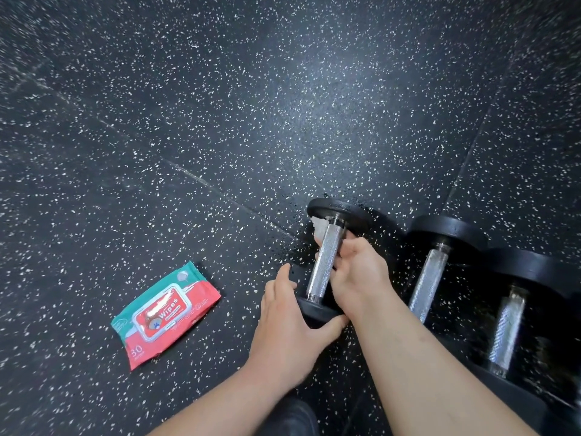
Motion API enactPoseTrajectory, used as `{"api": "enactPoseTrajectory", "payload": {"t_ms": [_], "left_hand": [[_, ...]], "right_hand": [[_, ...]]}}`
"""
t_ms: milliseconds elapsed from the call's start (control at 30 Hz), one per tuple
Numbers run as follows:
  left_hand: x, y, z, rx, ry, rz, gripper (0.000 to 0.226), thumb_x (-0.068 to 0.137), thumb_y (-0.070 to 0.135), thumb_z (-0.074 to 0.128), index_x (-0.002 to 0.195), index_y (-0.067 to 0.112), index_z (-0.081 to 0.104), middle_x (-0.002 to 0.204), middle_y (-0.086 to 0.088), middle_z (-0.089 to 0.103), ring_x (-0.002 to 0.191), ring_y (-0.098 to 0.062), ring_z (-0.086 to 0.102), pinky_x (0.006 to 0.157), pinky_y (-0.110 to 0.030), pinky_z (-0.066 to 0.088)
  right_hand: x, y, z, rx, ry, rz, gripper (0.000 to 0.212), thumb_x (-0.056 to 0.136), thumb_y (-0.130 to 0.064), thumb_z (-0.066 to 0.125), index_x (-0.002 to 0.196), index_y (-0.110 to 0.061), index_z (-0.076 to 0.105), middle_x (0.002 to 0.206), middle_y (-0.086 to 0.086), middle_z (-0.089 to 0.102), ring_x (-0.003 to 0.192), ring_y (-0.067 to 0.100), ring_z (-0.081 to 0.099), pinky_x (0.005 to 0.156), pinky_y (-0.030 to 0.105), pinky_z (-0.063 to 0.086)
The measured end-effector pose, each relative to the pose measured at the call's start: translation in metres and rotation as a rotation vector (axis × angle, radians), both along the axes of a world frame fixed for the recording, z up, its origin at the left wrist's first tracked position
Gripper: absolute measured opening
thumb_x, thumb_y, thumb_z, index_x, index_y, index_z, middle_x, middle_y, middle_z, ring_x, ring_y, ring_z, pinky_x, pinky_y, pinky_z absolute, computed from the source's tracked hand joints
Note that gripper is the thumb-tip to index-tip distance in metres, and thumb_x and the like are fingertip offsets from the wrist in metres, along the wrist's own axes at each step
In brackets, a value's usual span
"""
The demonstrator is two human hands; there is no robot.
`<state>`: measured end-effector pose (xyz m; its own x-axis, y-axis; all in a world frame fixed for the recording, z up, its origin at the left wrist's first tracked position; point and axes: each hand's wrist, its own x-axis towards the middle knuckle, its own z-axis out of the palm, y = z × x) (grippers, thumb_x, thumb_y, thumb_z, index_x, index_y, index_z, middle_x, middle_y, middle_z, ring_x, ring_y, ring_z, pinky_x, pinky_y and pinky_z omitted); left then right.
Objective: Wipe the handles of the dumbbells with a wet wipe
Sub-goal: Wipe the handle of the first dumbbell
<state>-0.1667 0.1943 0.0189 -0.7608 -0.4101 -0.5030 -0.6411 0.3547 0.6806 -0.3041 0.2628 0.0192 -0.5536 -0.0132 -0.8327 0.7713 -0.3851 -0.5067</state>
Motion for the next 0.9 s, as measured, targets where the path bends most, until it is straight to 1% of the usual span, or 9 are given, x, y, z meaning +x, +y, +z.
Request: {"api": "enactPoseTrajectory", "payload": {"t_ms": [100,167,267,367,467,533,633,800,900], "left_hand": [[-0.001,0.000,0.000,-0.003,-0.011,-0.003,0.128,0.064,0.075,0.077,0.163,0.036,0.005,0.131,0.023,0.033,0.132,0.000,0.036,0.111,-0.035,0.044],[-0.001,0.000,0.001,0.000,-0.012,-0.012,0.129,0.063,0.079,0.073,0.163,0.036,0.004,0.133,0.023,0.032,0.132,0.001,0.035,0.110,-0.036,0.045],[-0.002,0.000,0.003,0.017,-0.025,-0.017,0.132,0.056,0.081,0.069,0.162,0.037,0.005,0.134,0.023,0.032,0.134,-0.001,0.036,0.109,-0.037,0.046],[-0.001,0.000,0.002,0.024,-0.035,-0.035,0.125,0.059,0.067,0.070,0.161,0.039,0.003,0.132,0.023,0.032,0.133,-0.006,0.039,0.106,-0.035,0.046],[0.002,0.002,-0.003,-0.011,-0.003,-0.062,0.109,0.080,0.047,0.071,0.163,0.034,0.001,0.134,0.018,0.035,0.135,-0.010,0.037,0.104,-0.028,0.037],[0.002,0.002,-0.005,-0.019,0.011,-0.050,0.101,0.086,0.055,0.067,0.164,0.034,0.006,0.144,0.019,0.033,0.139,-0.007,0.032,0.107,-0.027,0.033],[0.001,0.002,-0.011,-0.048,0.031,-0.075,0.095,0.085,0.064,0.063,0.163,0.040,0.015,0.151,0.023,0.030,0.141,-0.005,0.031,0.116,-0.033,0.035],[0.005,0.002,-0.007,0.011,0.044,-0.036,0.103,0.093,0.056,0.067,0.166,0.035,-0.003,0.137,0.032,0.010,0.140,0.004,0.016,0.106,-0.021,0.020],[0.004,0.003,-0.006,-0.016,0.058,-0.033,0.097,0.092,0.058,0.067,0.164,0.037,0.006,0.140,0.025,0.024,0.142,-0.003,0.025,0.108,-0.025,0.031]], "right_hand": [[0.008,-0.003,0.004,0.138,0.085,0.011,0.043,0.093,0.002,0.041,0.112,-0.015,0.076,0.110,0.006,0.081,0.104,0.019,0.074,0.089,0.032,0.058],[0.013,-0.004,0.006,0.252,0.174,0.049,0.038,0.098,-0.005,0.044,0.108,-0.024,0.076,0.111,-0.003,0.079,0.106,0.012,0.073,0.093,0.030,0.058],[0.019,-0.003,0.009,0.556,0.367,0.255,0.040,0.101,-0.014,0.045,0.121,-0.032,0.075,0.123,-0.017,0.071,0.112,0.003,0.065,0.104,0.029,0.050],[0.029,-0.006,0.006,0.842,0.601,0.557,0.041,0.103,-0.012,0.047,0.135,-0.026,0.069,0.144,-0.012,0.051,0.117,0.005,0.053,0.096,0.013,0.038],[0.040,-0.013,-0.001,1.123,0.745,0.798,0.047,0.096,-0.016,0.053,0.141,-0.022,0.063,0.150,-0.004,0.042,0.131,0.021,0.048,0.104,0.038,0.046],[0.044,-0.018,-0.002,1.274,0.753,0.946,0.051,0.091,-0.019,0.055,0.141,-0.018,0.060,0.154,-0.002,0.040,0.137,0.026,0.042,0.105,0.044,0.045],[0.045,-0.023,0.001,1.341,0.760,1.035,0.052,0.090,-0.022,0.054,0.142,-0.016,0.057,0.157,-0.003,0.039,0.143,0.024,0.037,0.109,0.043,0.043],[0.045,-0.022,0.002,1.277,0.692,0.855,0.055,0.091,-0.017,0.054,0.146,-0.015,0.053,0.153,0.002,0.040,0.134,0.026,0.048,0.107,0.043,0.045],[0.047,-0.022,0.001,1.339,0.716,0.898,0.056,0.090,-0.019,0.056,0.146,-0.015,0.054,0.153,0.002,0.042,0.133,0.026,0.048,0.106,0.043,0.044]]}}
